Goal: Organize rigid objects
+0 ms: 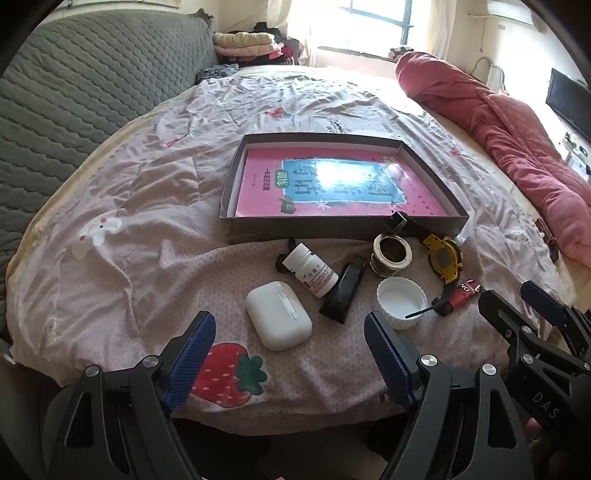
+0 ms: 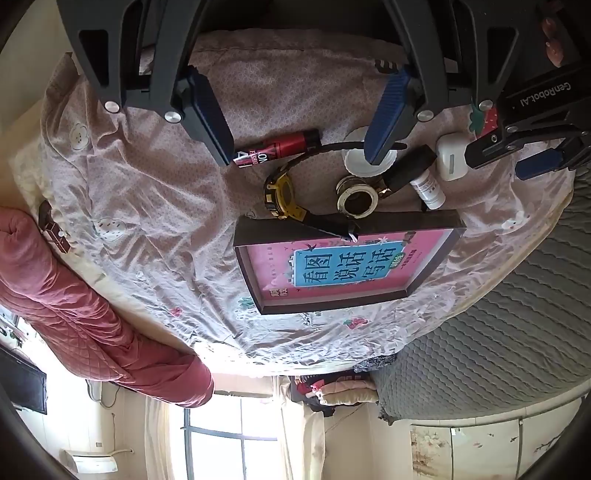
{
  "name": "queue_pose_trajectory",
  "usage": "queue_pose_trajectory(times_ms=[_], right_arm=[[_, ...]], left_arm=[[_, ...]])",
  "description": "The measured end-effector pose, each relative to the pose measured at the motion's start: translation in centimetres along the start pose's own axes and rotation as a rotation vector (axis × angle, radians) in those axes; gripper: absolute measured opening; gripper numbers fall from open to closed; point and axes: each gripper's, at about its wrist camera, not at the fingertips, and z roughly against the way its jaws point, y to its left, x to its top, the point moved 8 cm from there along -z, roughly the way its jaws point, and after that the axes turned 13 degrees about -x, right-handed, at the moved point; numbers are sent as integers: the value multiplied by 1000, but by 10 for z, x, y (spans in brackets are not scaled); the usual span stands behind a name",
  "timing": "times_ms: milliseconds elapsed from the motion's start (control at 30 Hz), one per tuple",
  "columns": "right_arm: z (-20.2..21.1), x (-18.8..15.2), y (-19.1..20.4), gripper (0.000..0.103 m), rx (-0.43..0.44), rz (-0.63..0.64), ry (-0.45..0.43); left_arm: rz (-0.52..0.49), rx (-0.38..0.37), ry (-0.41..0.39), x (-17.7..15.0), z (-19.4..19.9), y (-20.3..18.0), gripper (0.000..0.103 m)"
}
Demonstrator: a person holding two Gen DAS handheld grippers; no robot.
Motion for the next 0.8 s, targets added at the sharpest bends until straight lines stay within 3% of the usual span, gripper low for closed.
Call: queue_pose_trajectory(times_ms=[800], right_arm=[[2,4,-1,72,14,-17,12]], left_arm=[[9,-6,9,-1,-1,1,84]])
